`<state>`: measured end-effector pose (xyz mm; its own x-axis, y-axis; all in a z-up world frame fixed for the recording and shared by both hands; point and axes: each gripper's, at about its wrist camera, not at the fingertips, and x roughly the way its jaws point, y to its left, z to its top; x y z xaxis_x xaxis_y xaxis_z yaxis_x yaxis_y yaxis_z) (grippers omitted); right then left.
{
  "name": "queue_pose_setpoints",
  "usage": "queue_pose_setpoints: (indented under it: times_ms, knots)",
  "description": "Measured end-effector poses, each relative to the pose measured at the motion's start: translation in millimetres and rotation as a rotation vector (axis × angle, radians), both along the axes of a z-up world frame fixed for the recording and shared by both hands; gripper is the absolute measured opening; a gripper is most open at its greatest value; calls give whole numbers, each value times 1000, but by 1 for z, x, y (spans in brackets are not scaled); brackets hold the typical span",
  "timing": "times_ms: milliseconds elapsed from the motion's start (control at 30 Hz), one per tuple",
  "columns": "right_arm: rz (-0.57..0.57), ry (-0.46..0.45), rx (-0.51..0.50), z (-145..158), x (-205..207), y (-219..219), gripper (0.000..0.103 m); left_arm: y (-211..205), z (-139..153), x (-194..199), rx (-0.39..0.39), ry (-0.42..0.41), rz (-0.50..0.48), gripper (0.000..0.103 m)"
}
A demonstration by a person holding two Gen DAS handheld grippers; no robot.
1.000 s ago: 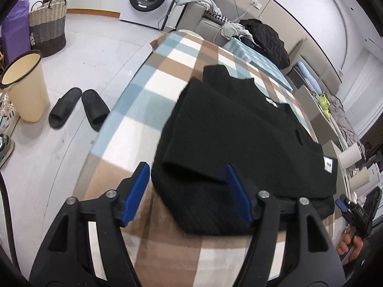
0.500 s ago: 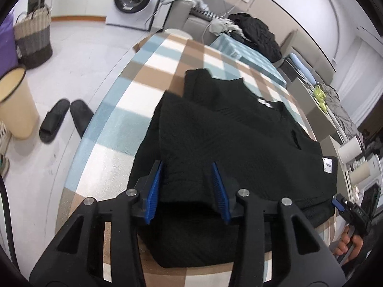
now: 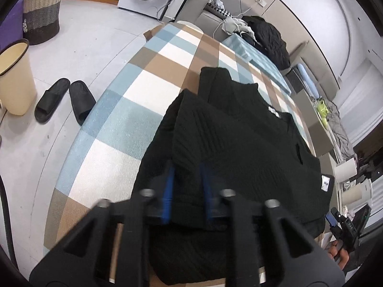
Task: Fold small clothes
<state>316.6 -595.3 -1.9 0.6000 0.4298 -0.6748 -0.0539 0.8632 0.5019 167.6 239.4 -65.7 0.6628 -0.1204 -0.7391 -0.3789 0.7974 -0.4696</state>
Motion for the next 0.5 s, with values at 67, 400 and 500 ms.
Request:
queue_pose_setpoints:
  times_ms: [67, 400, 500]
  knots:
    - [-47, 13, -23, -2, 7, -7, 61, -1, 3, 1, 11, -11, -5, 7]
    - [4, -29, -33, -1, 37, -1, 10, 0, 20, 5, 33, -56, 0, 5]
    - [39, -92, -20, 16, 27, -1, 5, -1, 28, 6, 40, -69, -4, 4]
